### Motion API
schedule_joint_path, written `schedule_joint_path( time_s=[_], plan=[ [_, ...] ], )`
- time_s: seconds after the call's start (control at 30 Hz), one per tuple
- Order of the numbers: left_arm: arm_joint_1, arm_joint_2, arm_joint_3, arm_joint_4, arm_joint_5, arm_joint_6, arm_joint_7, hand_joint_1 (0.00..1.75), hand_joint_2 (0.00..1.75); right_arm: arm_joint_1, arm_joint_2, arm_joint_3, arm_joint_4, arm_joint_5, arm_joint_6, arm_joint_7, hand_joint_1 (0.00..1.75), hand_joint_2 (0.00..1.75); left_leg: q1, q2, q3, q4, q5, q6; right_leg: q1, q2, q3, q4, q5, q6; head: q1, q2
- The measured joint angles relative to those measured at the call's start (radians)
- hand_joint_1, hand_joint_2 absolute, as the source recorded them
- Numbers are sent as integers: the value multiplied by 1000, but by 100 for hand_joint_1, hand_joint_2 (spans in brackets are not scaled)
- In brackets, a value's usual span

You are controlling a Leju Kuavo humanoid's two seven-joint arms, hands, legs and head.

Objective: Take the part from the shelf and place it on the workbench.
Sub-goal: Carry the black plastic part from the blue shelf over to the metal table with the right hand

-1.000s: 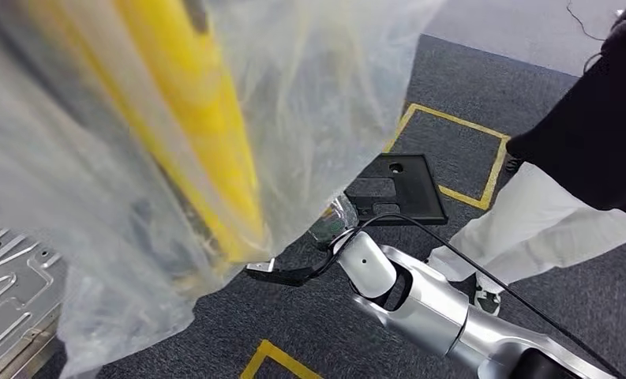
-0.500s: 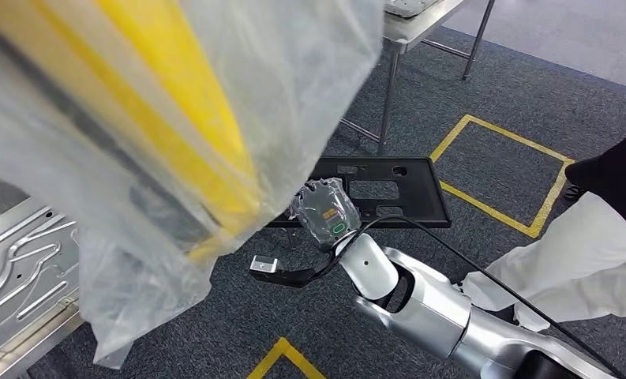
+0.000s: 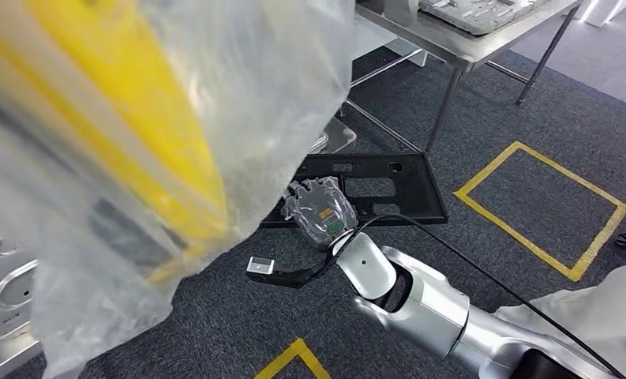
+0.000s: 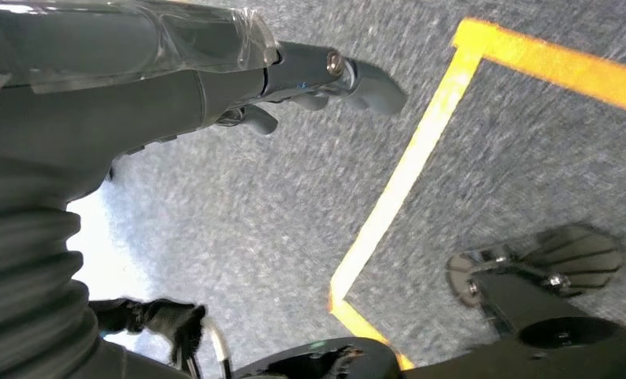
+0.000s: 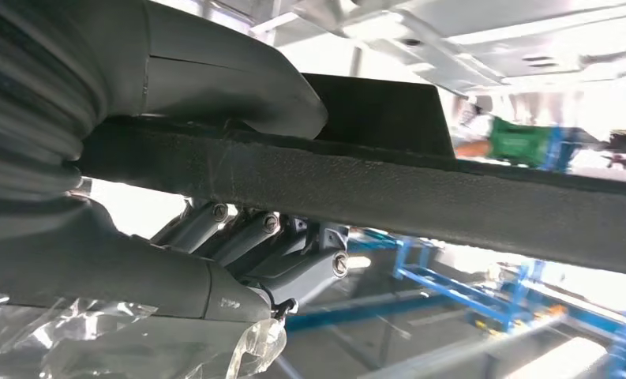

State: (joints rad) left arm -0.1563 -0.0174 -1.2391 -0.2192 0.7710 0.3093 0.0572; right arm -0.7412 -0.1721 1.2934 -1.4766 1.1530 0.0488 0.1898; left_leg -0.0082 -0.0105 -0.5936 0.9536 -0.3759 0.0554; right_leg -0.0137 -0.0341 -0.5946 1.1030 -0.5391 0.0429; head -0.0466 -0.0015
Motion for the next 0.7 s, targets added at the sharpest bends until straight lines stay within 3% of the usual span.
schedule_joint_path(
  time_s=[0.07, 0.1, 0.13, 0.2, 0.27, 0.33, 0.37, 0.4, 0.47, 0.53, 0.6, 0.63, 0.67, 0.7],
  plan=[
    [0, -1, 1, 0, 1, -2, 0, 0, 175, 1, -1, 3, 2, 0, 6, -3, 175, 175, 1, -23, 2, 0, -1, 6, 0, 25, -78, 137, -49, 1, 3, 0],
    [1, -2, 1, 0, 1, -3, 0, 0, 175, 1, -1, 6, 4, 0, 8, -6, 175, 175, 2, -37, 3, 0, -2, 6, 0, 28, -104, 174, -51, 2, 3, 0],
    [3, -2, 2, 0, 1, -3, 1, 0, 175, 2, -1, 8, 6, -1, 10, -8, 175, 175, 2, -52, 4, 1, -3, 6, 0, 29, -113, 172, -33, 1, 4, 0],
    [4, -4, 2, 0, 1, -4, 1, 0, 175, 2, 0, 11, 8, -2, 10, -14, 175, 175, 5, -82, 8, 2, -5, 2, -2, 47, -75, 60, 45, -1, 4, 0],
    [1, -6, 2, 0, 1, -4, 3, 0, 175, 1, 2, 14, 12, -2, 10, -18, 175, 175, 4, -109, 7, 6, -9, -6, -7, 88, -19, -72, 104, -4, 5, 0],
    [-1, -7, 3, 0, 1, -3, 6, 0, 175, 2, 7, 18, 15, -3, 8, -20, 175, 175, 5, -131, 2, 8, -11, -16, -5, 101, 1, -119, 114, -10, 6, 0],
    [0, -7, 3, 0, 1, -3, 9, 0, 175, 2, 10, 18, 17, -3, 7, -20, 175, 175, 8, -142, -1, 7, -11, -22, -5, 89, 2, -120, 114, -15, 5, 0],
    [1, -7, 3, 0, 1, -2, 11, 0, 175, 0, 14, 19, 19, -3, 7, -20, 175, 175, 9, -139, -4, 11, -14, -27, -4, 78, 3, -121, 115, -21, 6, 0],
    [2, -6, 3, 0, 1, -1, 14, 0, 175, -3, 21, 19, 23, -3, 6, -20, 175, 175, 8, -90, -29, 62, -43, -39, -7, 56, 7, -124, 115, -33, 2, 0],
    [-1, -5, 3, 0, 1, 0, 15, 0, 175, -4, 23, 19, 26, -3, 5, -19, 175, 175, 8, -30, -94, 192, -104, -51, -6, 32, 10, -125, 111, -41, -2, 0],
    [-2, -3, 4, 0, 2, 1, 15, 0, 175, -4, 23, 21, 30, -2, 5, -19, 175, 175, 11, -14, -156, 306, -139, -58, -5, 7, 14, -125, 106, -42, -3, 0],
    [-1, -3, 4, 0, 3, 1, 15, 0, 175, -4, 24, 22, 32, -2, 5, -19, 175, 175, 12, -11, -161, 311, -130, -59, -5, -5, 16, -125, 103, -41, -3, 0],
    [1, -2, 4, 0, 5, 1, 15, 0, 175, -4, 24, 23, 34, -2, 5, -19, 175, 175, 12, -7, -145, 274, -103, -59, -5, -17, 21, -125, 100, -40, -3, 0],
    [2, -1, 4, 0, 7, 1, 15, 0, 175, -4, 26, 24, 36, -2, 5, -19, 175, 175, 11, 5, -110, 203, -66, -57, -5, -29, 26, -125, 95, -38, -3, 0]
  ],
)
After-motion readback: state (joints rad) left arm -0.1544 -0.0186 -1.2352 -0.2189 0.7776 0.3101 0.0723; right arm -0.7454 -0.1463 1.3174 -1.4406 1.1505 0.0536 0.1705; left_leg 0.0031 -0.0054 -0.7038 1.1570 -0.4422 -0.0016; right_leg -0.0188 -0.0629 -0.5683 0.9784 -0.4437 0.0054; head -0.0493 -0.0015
